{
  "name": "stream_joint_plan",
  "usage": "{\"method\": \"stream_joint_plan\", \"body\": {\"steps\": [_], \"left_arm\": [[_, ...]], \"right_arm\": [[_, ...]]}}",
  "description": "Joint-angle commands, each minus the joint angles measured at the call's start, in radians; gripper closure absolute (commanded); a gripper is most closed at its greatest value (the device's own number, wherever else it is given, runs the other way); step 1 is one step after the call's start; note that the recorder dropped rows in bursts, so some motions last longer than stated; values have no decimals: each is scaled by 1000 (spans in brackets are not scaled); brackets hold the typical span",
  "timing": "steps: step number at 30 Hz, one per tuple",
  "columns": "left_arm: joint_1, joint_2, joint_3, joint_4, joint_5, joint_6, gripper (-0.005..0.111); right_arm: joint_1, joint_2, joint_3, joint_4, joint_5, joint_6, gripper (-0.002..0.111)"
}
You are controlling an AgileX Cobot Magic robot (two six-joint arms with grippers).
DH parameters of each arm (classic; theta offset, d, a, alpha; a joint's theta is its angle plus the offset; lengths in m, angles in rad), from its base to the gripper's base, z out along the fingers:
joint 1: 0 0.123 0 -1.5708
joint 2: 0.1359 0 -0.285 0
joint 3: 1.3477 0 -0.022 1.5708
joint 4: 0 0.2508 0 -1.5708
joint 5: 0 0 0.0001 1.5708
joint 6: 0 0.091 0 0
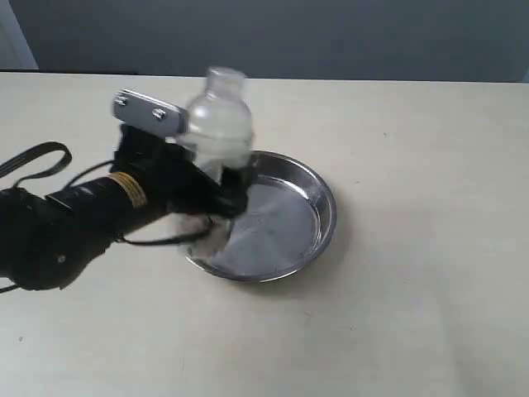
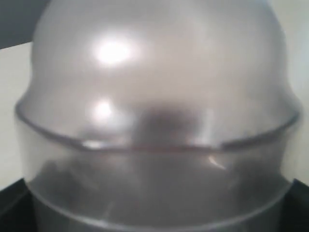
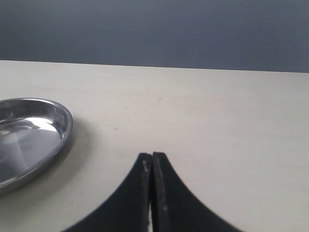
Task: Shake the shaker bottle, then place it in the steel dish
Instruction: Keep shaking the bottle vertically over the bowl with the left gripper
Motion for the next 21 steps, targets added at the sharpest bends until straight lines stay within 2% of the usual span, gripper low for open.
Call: {"method": "stream_joint_plan", "body": {"steps": [1, 2, 3, 4, 5, 6, 7, 9, 10, 11, 12, 14, 15, 16, 17, 18, 19, 20, 21], "left_arm": [[-12, -42, -12, 410, -235, -116, 106], [-13, -42, -21, 386, -211, -105, 107], [-13, -38, -23, 169, -174, -42, 107], [-4, -21, -23, -153, -185, 69, 106], [5, -7, -23, -378, -218, 111, 106], [4, 4, -23, -499, -246, 93, 106], [1, 4, -21, -394, -212, 76, 106], [-24, -13, -21, 187, -167, -72, 106], [-36, -21, -21, 370, -200, -104, 107], [-39, -24, -21, 347, -212, -91, 107], [-42, -24, -21, 142, -207, -18, 107], [-42, -8, -24, -460, -289, 168, 107], [-42, 3, -27, -669, -356, 136, 106], [-42, 1, -27, -613, -344, 116, 106], [-44, -10, -23, -358, -271, 114, 106], [-46, -19, -23, -17, -220, 101, 106], [-46, -20, -23, 207, -214, 101, 107], [-46, -17, -25, 161, -221, 93, 107], [-46, -9, -25, -35, -235, 93, 107]], "right_arm": [[4, -4, 1, -4, -8, 1, 109], [4, -4, 1, -4, -8, 1, 109], [4, -4, 1, -4, -8, 1, 109], [4, -4, 1, -4, -8, 1, 109], [4, -4, 1, -4, -8, 1, 109], [4, -4, 1, -4, -8, 1, 109], [4, -4, 1, -4, -8, 1, 109], [4, -4, 1, -4, -8, 1, 109], [4, -4, 1, -4, -8, 1, 109], [4, -4, 1, -4, -8, 1, 109], [4, -4, 1, -4, -8, 1, 109], [4, -4, 1, -4, -8, 1, 109], [4, -4, 1, -4, -8, 1, 109], [4, -4, 1, -4, -8, 1, 109], [4, -4, 1, -4, -8, 1, 109], [4, -4, 1, -4, -8, 1, 109], [4, -4, 1, -4, -8, 1, 109], [4, -4, 1, -4, -8, 1, 109], [4, -4, 1, -4, -8, 1, 109]]}}
